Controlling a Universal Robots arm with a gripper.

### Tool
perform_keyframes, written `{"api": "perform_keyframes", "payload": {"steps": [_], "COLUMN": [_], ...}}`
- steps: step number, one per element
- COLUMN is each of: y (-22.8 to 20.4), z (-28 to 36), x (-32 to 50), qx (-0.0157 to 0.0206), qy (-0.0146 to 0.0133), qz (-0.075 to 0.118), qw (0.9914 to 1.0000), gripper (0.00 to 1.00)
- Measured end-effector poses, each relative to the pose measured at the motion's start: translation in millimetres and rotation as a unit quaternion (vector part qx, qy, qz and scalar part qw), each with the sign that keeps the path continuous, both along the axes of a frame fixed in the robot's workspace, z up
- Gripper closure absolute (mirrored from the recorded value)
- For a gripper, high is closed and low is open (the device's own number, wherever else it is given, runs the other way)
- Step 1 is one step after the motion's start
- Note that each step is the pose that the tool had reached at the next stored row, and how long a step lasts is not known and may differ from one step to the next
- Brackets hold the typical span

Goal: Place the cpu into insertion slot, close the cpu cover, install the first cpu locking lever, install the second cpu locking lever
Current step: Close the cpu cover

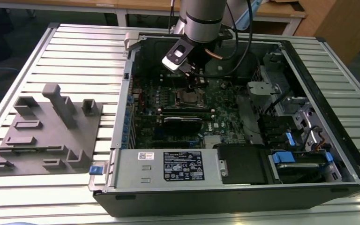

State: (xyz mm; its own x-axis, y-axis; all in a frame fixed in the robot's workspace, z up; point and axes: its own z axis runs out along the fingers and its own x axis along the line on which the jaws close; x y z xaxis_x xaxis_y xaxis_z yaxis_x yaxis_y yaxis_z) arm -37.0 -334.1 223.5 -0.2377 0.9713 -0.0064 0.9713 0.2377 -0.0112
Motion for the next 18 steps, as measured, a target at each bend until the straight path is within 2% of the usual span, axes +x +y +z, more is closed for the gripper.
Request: {"api": "perform_keyframes", "payload": {"steps": [13,18], "y": [0.0,0.0], "z": [0.0,0.0], "x": [0.0,-0.1], "qx": [0.0000,0.0000], "qy": [0.0000,0.0000], "qz": [0.002,0.021], "qw": [1.00000,0.99979], "gripper": [0.89,0.89]}}
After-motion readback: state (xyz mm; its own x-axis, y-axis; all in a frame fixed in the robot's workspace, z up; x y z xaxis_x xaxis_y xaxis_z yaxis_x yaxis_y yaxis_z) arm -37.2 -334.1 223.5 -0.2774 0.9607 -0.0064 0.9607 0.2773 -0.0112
